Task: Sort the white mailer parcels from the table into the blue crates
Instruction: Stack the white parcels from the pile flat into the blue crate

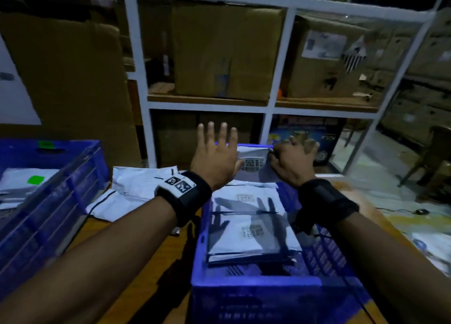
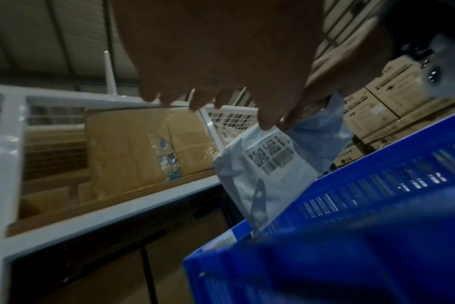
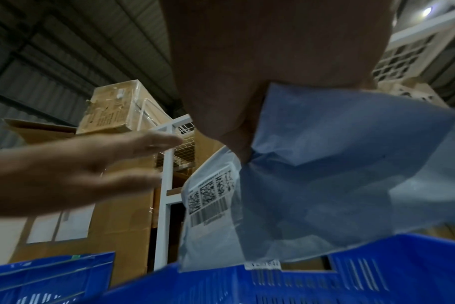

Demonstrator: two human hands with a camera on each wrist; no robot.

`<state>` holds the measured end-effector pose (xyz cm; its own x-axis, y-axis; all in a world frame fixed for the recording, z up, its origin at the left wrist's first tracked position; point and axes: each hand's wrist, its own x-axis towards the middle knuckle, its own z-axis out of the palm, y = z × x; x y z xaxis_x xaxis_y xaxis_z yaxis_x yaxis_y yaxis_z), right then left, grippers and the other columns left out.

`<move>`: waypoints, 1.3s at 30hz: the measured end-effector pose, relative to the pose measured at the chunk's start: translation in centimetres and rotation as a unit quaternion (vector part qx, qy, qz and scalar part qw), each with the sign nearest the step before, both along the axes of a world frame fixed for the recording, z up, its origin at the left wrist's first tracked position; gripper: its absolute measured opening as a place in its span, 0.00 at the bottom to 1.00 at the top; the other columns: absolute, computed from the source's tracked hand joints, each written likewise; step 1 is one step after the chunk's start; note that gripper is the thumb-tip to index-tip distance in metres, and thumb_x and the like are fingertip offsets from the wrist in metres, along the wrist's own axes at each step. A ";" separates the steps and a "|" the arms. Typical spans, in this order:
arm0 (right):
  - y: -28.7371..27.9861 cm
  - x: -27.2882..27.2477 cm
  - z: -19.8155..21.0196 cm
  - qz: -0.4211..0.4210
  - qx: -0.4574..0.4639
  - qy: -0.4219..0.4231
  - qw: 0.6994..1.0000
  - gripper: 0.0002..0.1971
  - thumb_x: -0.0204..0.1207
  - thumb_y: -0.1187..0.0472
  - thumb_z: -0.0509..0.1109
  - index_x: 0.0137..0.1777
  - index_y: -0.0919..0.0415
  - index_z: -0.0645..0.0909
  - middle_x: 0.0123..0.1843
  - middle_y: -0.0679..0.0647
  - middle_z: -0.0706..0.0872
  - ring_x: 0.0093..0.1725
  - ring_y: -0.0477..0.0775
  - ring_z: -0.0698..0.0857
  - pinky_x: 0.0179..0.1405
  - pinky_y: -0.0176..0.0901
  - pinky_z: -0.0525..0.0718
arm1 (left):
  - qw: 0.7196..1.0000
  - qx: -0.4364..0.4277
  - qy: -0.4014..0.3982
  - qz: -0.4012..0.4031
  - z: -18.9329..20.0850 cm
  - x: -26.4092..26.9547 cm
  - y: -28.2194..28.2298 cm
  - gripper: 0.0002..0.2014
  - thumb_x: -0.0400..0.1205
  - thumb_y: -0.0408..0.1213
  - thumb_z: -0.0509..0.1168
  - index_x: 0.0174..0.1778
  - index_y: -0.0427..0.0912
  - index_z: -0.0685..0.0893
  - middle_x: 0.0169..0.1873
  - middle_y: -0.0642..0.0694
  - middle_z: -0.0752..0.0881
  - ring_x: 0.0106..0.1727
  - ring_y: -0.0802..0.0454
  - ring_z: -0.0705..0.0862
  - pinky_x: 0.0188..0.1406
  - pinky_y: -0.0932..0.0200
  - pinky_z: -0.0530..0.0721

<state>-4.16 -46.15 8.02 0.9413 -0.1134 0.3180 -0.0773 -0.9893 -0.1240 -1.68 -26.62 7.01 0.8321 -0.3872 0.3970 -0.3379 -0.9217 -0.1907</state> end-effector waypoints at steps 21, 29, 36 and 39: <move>-3.0 -2.5 -2.6 0.023 -0.010 -0.046 0.999 0.13 0.81 0.53 0.56 0.42 0.53 0.81 0.52 0.49 0.88 0.82 0.59 0.65 0.76 0.79 0.51 | 0.936 -0.173 0.294 0.093 -0.8 -1.6 -9.8 0.46 0.82 0.72 0.31 0.50 0.43 0.88 0.63 0.35 0.85 0.64 0.38 0.82 0.59 0.50 0.72; -3.2 -1.3 -2.7 -0.016 -0.041 -0.031 0.999 0.11 0.78 0.54 0.59 0.35 0.54 0.75 0.45 0.52 0.88 0.81 0.63 0.66 0.75 0.81 0.52 | 0.953 -0.158 0.208 0.154 -0.7 -2.3 -8.7 0.46 0.83 0.71 0.45 0.80 0.31 0.67 0.68 0.33 0.81 0.68 0.33 0.79 0.60 0.42 0.79; -2.1 -0.8 -2.9 -0.013 -0.045 -0.020 0.999 0.16 0.82 0.50 0.56 0.37 0.54 0.79 0.48 0.54 0.89 0.82 0.63 0.64 0.75 0.81 0.50 | 0.932 -0.196 0.288 0.098 -1.3 -1.3 -9.0 0.48 0.81 0.74 0.31 0.57 0.41 0.87 0.65 0.33 0.84 0.65 0.34 0.81 0.65 0.44 0.75; -0.8 -1.1 -3.8 0.038 -0.070 -0.022 0.997 0.16 0.80 0.51 0.58 0.42 0.53 0.86 0.56 0.53 0.89 0.83 0.63 0.64 0.76 0.82 0.48 | 0.853 -0.342 0.382 0.093 -0.8 -0.5 -8.7 0.43 0.85 0.69 0.36 0.68 0.38 0.83 0.69 0.33 0.81 0.61 0.39 0.84 0.58 0.50 0.79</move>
<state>-5.30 -46.92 4.19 0.9299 0.0058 0.3677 0.0007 -0.9999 0.0140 -2.17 -35.31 6.18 0.9710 -0.1151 -0.2093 0.0419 -0.7805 0.6237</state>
